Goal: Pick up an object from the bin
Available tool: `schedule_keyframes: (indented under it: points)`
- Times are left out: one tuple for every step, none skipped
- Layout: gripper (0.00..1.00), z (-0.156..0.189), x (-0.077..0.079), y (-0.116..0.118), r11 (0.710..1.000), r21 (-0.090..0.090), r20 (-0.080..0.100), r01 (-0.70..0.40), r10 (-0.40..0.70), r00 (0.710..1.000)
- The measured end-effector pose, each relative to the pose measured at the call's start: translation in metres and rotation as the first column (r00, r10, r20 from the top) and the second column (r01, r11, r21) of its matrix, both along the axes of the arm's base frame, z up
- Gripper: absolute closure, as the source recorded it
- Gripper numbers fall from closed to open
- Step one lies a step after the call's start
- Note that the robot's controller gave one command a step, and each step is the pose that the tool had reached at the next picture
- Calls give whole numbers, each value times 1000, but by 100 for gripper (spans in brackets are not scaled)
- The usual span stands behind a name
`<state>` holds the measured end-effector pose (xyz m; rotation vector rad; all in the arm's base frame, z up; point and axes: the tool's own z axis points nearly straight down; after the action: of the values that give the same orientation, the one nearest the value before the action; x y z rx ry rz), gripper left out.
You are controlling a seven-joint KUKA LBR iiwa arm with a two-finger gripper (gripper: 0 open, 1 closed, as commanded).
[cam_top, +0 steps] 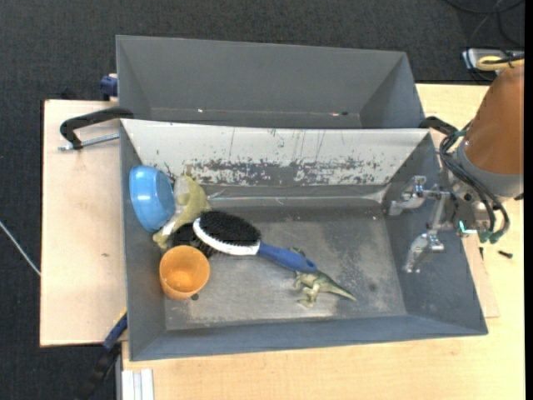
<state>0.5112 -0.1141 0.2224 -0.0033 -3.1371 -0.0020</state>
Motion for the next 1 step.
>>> schedule_keyframes:
  points:
    - [0, -152, 35, 65, 996, 0, 10, 88, -88, 996]
